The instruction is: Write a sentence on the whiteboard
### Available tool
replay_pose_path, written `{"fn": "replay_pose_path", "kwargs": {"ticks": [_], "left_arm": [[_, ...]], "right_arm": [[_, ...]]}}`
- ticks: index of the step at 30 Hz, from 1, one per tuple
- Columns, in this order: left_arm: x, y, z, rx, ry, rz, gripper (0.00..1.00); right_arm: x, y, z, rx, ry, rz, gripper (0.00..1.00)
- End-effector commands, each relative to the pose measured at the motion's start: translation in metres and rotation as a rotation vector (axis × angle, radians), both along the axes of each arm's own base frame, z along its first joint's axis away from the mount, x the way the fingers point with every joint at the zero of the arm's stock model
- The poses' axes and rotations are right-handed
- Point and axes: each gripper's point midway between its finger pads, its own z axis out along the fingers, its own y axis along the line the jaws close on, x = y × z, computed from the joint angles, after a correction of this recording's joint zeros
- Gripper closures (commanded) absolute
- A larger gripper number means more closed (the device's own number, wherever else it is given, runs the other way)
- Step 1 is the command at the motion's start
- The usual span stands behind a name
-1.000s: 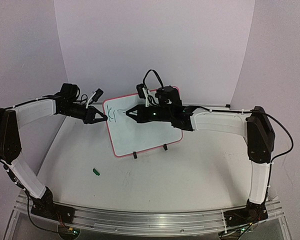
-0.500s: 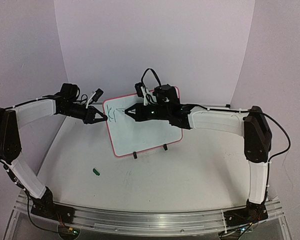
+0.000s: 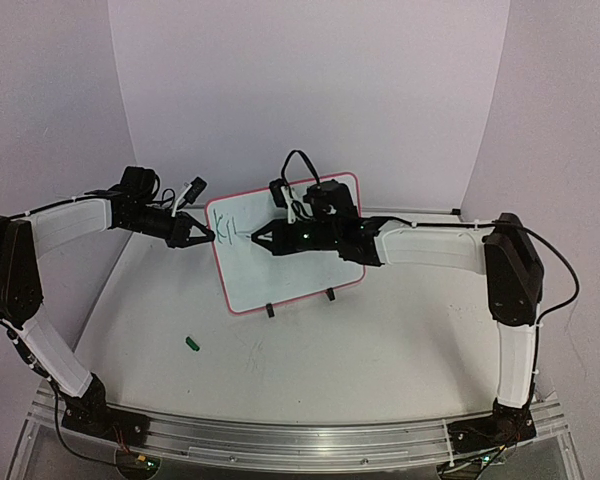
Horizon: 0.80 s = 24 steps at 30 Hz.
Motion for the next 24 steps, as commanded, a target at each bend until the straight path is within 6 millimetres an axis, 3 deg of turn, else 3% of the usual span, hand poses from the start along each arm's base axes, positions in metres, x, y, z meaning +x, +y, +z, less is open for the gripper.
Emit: {"fn": "replay_pose_path", "kwargs": {"ticks": [1, 15, 24], "left_arm": [[-0.002, 0.004, -0.006, 0.069, -0.005, 0.015, 1.00], [-0.003, 0.005, -0.005, 0.070, -0.006, 0.015, 1.00], [-0.003, 0.005, -0.004, 0.069, -0.011, 0.016, 1.00]], "right_arm": [[-0.001, -0.004, -0.001, 0.005, 0.008, -0.006, 1.00], [0.004, 0.003, 0.033, 0.082, -0.045, -0.007, 1.00], [0.010, 0.004, 0.043, 0.096, -0.068, -0.026, 1.00]]}}
